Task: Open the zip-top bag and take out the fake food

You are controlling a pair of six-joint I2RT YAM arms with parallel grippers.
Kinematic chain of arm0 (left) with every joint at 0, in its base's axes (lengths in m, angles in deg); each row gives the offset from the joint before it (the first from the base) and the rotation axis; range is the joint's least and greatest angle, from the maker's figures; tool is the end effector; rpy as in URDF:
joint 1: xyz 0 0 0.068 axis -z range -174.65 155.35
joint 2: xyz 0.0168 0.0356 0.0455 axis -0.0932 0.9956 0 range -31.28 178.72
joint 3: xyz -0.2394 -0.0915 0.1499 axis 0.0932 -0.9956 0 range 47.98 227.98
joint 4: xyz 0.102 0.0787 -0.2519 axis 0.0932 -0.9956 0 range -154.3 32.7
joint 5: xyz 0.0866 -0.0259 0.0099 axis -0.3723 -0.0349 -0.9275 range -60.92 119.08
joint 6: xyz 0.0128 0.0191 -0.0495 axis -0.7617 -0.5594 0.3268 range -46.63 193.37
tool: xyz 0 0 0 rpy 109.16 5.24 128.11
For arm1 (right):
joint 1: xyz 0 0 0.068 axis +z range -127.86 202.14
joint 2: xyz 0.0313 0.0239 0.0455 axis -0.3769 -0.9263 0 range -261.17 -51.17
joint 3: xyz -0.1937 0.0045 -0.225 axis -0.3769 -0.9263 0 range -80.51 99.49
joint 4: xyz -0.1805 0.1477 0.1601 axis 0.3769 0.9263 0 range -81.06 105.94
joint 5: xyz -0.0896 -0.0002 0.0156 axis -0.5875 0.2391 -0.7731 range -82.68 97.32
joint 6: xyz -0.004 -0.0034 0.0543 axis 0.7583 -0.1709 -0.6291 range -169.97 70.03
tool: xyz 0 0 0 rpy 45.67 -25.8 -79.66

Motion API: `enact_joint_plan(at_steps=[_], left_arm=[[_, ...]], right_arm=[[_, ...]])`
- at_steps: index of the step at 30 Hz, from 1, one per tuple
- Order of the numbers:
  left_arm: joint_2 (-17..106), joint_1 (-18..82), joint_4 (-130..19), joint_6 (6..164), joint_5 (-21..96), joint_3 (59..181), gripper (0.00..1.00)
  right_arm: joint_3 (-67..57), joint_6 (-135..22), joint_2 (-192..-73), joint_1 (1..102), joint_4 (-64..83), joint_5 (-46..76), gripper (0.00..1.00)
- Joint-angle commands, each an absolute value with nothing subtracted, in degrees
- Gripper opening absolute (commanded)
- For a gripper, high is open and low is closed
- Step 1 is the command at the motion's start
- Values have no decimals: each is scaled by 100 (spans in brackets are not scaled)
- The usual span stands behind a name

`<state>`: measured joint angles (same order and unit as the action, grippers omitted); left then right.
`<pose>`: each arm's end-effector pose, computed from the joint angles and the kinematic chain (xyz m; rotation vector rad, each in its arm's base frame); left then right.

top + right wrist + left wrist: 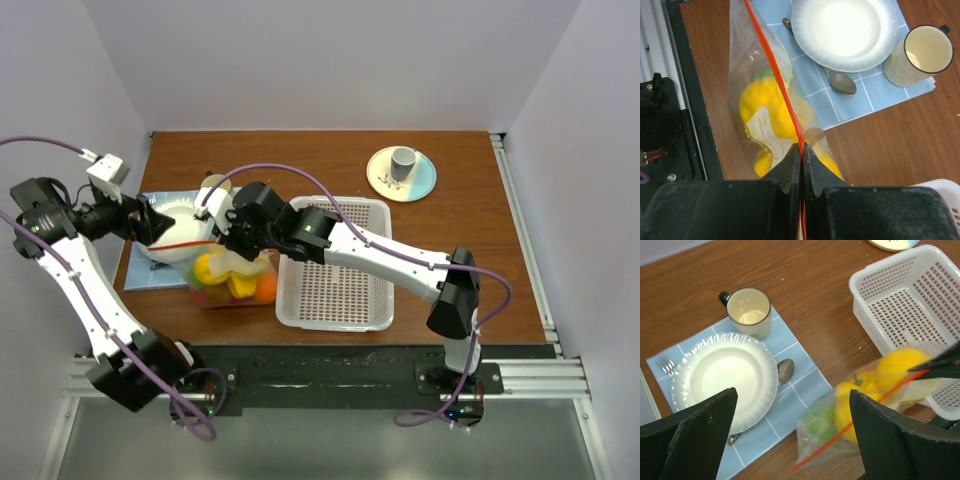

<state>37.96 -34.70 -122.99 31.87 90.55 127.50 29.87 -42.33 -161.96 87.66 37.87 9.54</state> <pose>0.1909 0.1185 0.4151 0.3905 1.9693 -0.4875 0.2006 0.4439 0.3875 -1.3004 1.7115 0.6449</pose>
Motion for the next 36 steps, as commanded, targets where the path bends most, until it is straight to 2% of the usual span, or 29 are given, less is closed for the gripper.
enact_joint_plan(at_steps=[1, 8, 17, 21, 25, 30, 32, 36], left_arm=[[3025, -2851, -12075, 2880, 8928, 12804, 100], [3745, -2735, -13270, 2203, 9841, 13630, 100], [3877, -2287, -13218, 1642, 10044, 12787, 100], [3878, -1848, -12719, 2122, 9922, 12507, 100], [3658, -1496, -11551, 2950, 9641, 12207, 100], [3517, -960, -11205, 3294, 9201, 12031, 100], [3552, -915, -11406, 3163, 9131, 12031, 97], [3754, -880, -11916, 2619, 9043, 12049, 84]], right_arm=[[3155, -4013, -16183, 8762, 3285, 531, 0], [2813, -4048, -16078, 8665, 2943, 319, 0], [2048, -4549, -15419, 8402, 2266, 952, 0], [1881, -4689, -15269, 8393, 2134, 1128, 0], [1766, -4786, -15120, 8402, 2011, 1303, 0], [1810, -4778, -15084, 8410, 2037, 1348, 0], [1889, -4751, -15128, 8402, 2107, 1348, 0], [1959, -4655, -15198, 8402, 2160, 1295, 0]])
